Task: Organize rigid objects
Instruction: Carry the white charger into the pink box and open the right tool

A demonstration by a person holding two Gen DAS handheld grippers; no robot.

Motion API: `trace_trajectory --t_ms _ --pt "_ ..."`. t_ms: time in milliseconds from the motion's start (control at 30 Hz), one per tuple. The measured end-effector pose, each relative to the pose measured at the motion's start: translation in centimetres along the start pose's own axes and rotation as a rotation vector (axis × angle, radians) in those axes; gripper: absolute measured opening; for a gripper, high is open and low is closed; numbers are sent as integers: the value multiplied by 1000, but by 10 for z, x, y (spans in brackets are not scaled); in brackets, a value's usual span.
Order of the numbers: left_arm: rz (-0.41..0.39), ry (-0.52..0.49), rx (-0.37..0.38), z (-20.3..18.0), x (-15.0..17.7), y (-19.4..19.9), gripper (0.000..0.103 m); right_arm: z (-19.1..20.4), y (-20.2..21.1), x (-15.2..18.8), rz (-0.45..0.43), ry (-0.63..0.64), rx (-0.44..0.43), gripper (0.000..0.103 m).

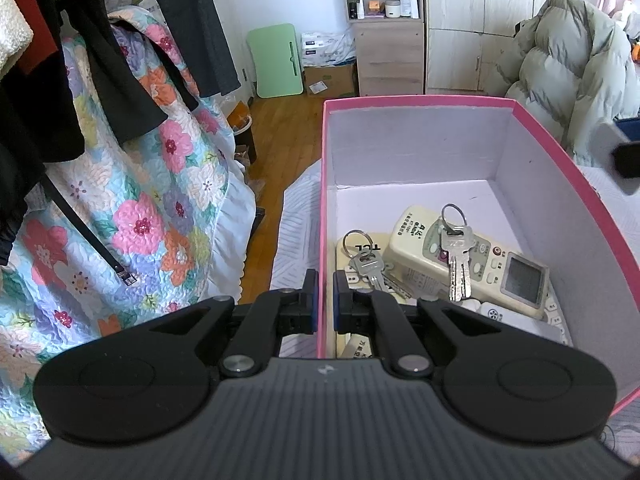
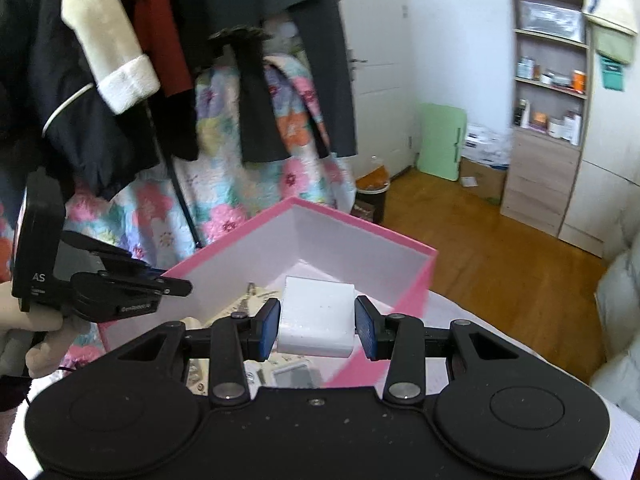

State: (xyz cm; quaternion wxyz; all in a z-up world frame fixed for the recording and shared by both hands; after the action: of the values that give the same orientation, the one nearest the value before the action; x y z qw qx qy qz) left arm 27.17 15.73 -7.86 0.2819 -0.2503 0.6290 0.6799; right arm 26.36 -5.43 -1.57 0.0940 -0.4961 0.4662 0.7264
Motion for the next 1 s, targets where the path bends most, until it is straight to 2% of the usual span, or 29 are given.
trace_trajectory --t_ms 167,267,433,600,667,800,900,1000 --pt "-7 1 12 1 1 1 5 10 -37 -10 73 106 4 46" --pt "-8 6 17 2 1 0 5 10 -67 -11 153 187 24 46" --pt "-10 7 25 1 1 -1 5 4 -110 -2 274 249 60 46" --pt "-9 9 27 2 1 -1 5 -2 -132 12 373 286 133 48" --pt "-9 9 29 0 1 0 5 -3 -130 12 358 282 147 55" --pt "-9 10 32 0 2 0 5 -9 -102 0 266 197 145 56" --pt "-7 17 40 0 3 0 5 -18 -63 -10 141 22 115 58" --pt "-9 12 37 1 3 1 5 -25 -26 -3 58 -125 85 58"
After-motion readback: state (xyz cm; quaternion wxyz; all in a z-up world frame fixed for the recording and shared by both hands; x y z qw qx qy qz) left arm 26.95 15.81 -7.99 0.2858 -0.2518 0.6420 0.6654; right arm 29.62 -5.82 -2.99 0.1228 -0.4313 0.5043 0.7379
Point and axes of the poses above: each gripper's, at about its wrist camera, not at the fingertips, and y roughly against the way its jaws point, z to its left, x to its underside, the point moved 9 cm from there along -y, roughly the way its jaws point, and after that the axes turned 3 degrees about y, right-handed, at the moved point
